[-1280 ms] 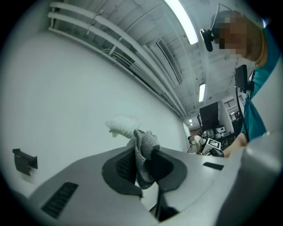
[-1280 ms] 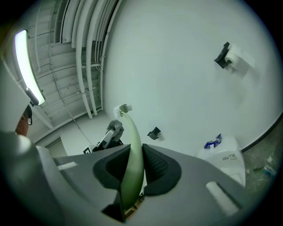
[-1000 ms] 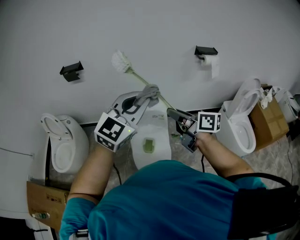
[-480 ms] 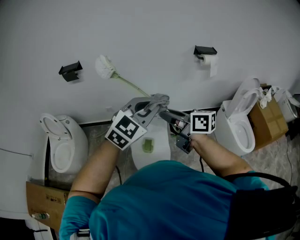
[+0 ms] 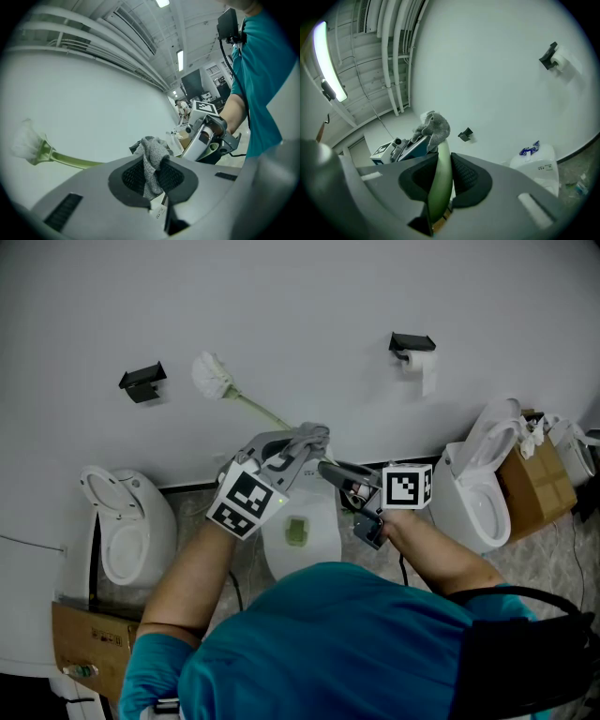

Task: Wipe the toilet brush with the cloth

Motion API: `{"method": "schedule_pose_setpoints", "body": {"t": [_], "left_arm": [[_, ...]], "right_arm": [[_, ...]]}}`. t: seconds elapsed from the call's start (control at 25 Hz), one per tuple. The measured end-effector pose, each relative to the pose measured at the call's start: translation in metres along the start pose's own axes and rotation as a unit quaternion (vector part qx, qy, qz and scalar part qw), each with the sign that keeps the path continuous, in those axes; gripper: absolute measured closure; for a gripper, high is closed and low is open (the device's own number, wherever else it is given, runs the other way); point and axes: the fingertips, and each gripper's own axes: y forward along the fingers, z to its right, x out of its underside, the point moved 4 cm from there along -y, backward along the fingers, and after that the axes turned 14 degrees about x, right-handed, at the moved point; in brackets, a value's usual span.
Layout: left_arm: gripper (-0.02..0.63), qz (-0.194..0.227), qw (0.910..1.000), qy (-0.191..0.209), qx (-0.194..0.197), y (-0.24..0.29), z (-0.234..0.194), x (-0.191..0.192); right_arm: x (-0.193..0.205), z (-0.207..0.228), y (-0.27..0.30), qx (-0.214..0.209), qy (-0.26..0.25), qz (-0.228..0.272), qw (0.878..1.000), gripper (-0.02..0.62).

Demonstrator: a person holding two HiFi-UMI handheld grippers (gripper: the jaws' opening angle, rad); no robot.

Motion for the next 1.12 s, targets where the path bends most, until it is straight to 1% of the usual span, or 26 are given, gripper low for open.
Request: {"method": "schedule_pose_setpoints", "body": {"t": [0.12, 0.28, 0.44, 0.6, 0.84, 1.0, 1.12], "left_arm": [[0.569, 0.001, 1.0, 0.003, -0.008, -0.002, -0.002, -0.001], [0.569, -0.003, 0.9998, 0.009, -0.018, -0.006, -0.007, 0.001], [0.569, -0.003, 0.9996, 0.012, -0.027, -0.007, -0.007, -0.001], [0.569, -0.001, 0.9993, 0.013, -0.035, -0.01, -0.011, -0.001], [0.569, -0.001, 0.9989, 0.014, -0.045, -0.017, -0.017, -0.001], [0.569, -0.003, 0.9986, 0.016, -0.05, -0.02, -0.021, 0.0], [0.569, -0.004, 0.9983, 0.018, -0.055, -0.023, -0.023, 0.0]], "right_arm": [[0.001, 0.003, -0.003, 0.006, 0.003, -0.002, 1.0, 0.535], [0.0, 0.0, -0.002, -0.007, -0.009, 0.0, 1.0, 0.535], [0.003, 0.0, -0.008, -0.019, -0.002, -0.001, 1.0, 0.535], [0.004, 0.006, -0.01, -0.004, 0.0, -0.003, 1.0, 0.535], [0.005, 0.007, -0.01, 0.001, 0.003, -0.007, 1.0, 0.535], [0.005, 0.005, -0.008, -0.007, -0.006, -0.006, 1.0, 0.535], [0.005, 0.003, -0.008, -0.013, -0.004, -0.007, 1.0, 0.535]]}}
